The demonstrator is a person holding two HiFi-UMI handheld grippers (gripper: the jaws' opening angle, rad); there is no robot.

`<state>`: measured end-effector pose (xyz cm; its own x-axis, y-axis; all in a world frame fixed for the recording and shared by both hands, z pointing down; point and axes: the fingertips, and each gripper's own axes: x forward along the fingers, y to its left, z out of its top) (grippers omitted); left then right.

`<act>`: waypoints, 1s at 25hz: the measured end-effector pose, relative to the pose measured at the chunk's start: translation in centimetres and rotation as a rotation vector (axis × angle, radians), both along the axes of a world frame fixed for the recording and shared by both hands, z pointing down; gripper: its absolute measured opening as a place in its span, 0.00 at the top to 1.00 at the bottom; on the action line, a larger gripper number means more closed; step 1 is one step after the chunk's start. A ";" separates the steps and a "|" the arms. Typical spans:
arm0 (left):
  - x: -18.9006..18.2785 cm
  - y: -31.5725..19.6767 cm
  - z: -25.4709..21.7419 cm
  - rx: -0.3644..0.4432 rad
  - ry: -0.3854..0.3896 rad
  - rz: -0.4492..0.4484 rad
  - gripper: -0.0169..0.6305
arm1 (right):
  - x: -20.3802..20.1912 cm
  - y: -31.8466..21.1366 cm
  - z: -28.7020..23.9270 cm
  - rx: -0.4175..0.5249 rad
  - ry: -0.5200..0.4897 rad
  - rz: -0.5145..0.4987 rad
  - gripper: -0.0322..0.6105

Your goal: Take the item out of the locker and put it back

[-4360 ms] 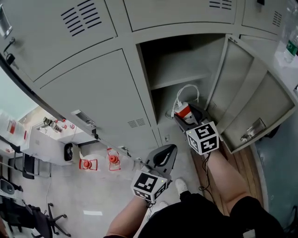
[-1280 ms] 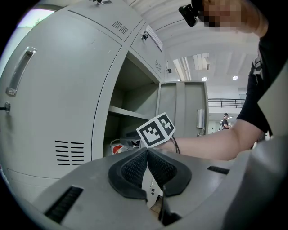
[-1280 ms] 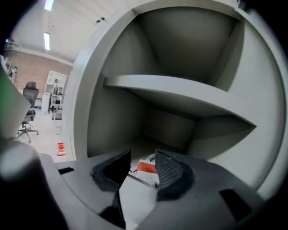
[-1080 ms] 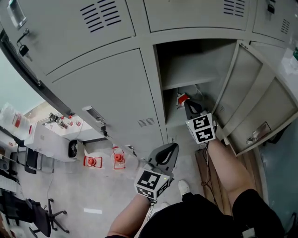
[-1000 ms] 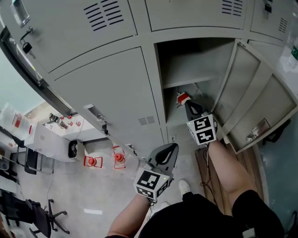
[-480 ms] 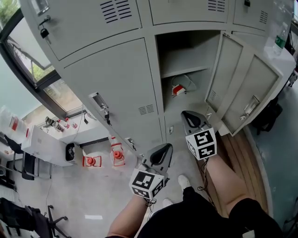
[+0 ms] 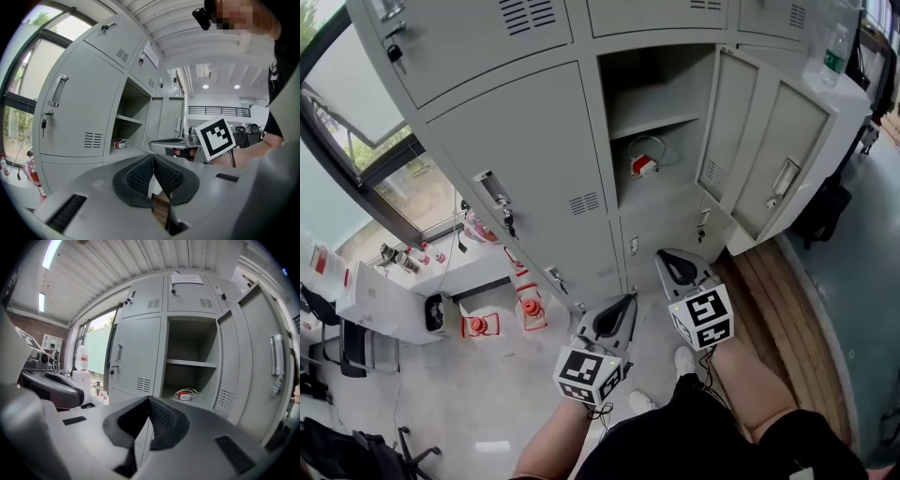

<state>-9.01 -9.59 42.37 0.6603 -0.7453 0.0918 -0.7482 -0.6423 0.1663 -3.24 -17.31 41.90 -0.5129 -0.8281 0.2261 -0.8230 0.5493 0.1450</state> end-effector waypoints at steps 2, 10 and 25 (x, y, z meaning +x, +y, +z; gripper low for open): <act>0.1 0.5 0.2 -0.004 0.001 0.004 0.95 | 0.1 1.3 0.2 -0.011 -0.003 -0.001 0.87; 1.2 1.3 0.2 -0.005 0.011 0.000 0.95 | 1.2 4.0 0.1 -0.032 -0.024 -0.016 0.87; 7.0 1.9 -0.3 -0.019 -0.010 -0.072 0.95 | 6.2 5.6 -0.2 -0.050 -0.061 -0.106 0.87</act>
<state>-1.99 -7.68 42.05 0.6041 -0.7888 0.1129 -0.7940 -0.5837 0.1699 2.95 -11.73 41.74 -0.6109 -0.7570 0.2317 -0.7665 0.6388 0.0664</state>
